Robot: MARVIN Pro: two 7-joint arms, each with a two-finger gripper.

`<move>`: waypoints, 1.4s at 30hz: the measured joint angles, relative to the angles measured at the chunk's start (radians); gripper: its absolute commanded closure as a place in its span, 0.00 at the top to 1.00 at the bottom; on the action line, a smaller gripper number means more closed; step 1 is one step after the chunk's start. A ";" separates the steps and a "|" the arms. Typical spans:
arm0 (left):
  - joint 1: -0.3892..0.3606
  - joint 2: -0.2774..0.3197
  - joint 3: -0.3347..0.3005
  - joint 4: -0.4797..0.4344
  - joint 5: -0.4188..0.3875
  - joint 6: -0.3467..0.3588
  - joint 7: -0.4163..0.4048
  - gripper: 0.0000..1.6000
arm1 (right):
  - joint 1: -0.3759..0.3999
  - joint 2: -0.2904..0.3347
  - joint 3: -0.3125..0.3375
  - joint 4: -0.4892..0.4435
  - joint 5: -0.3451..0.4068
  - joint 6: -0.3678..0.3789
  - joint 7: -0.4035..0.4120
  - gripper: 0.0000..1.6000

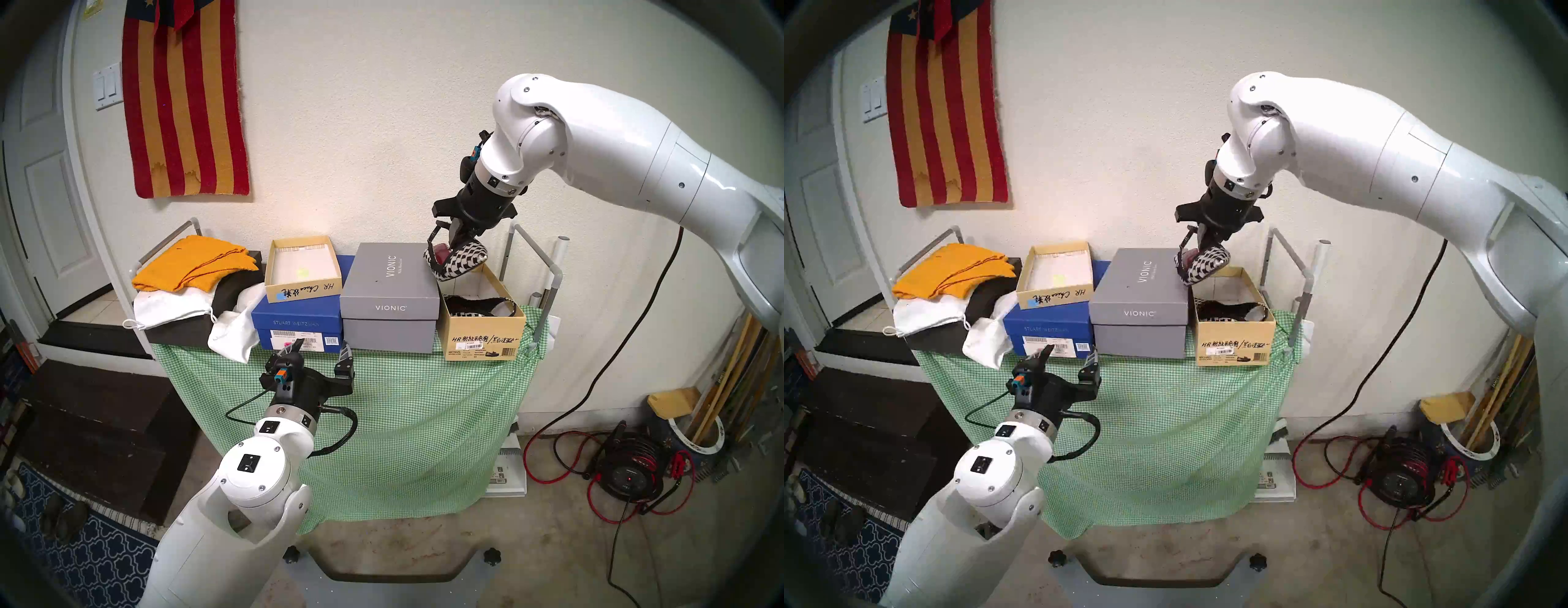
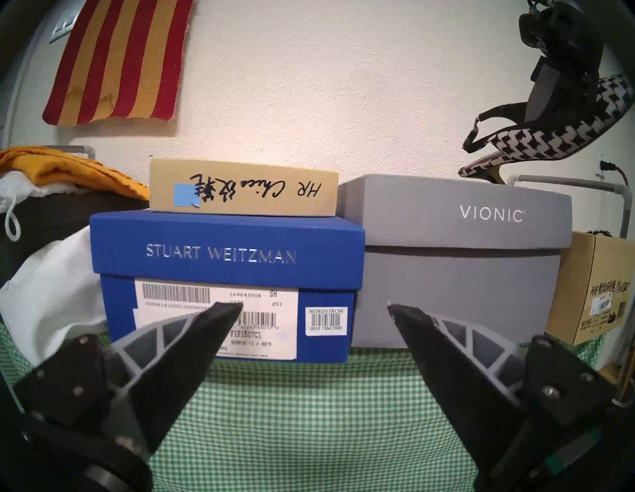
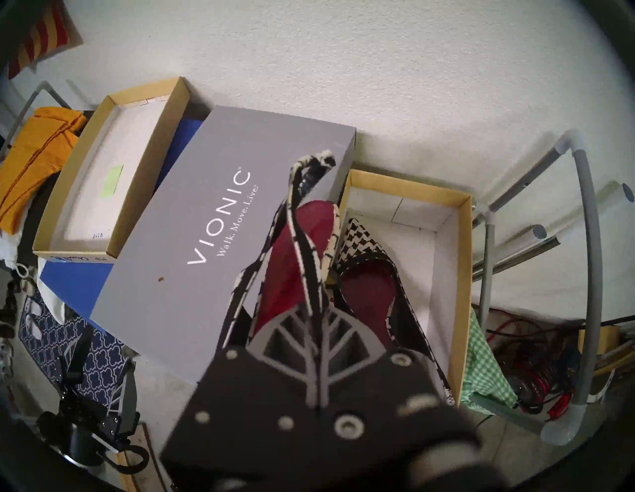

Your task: Take shoe out of the box

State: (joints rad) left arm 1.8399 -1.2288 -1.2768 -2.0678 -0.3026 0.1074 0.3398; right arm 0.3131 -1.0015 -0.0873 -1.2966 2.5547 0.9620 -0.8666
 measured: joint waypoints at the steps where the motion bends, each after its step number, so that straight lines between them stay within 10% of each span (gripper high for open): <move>1: 0.000 0.000 0.000 0.000 0.000 0.000 0.000 1.00 | 0.009 -0.006 -0.009 0.005 0.008 0.000 0.000 0.00; 18: 0.000 0.000 0.000 0.000 0.000 0.000 0.000 1.00 | 0.113 -0.185 -0.123 0.138 0.125 -0.023 -0.013 0.00; 42: 0.000 0.000 0.000 0.000 0.000 0.000 0.000 1.00 | -0.040 -0.465 -0.100 0.502 -0.047 -0.122 0.084 0.00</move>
State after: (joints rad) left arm 1.8399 -1.2289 -1.2768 -2.0678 -0.3026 0.1074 0.3398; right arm 0.2734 -1.4667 -0.1873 -0.7950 2.5081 0.8404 -0.7831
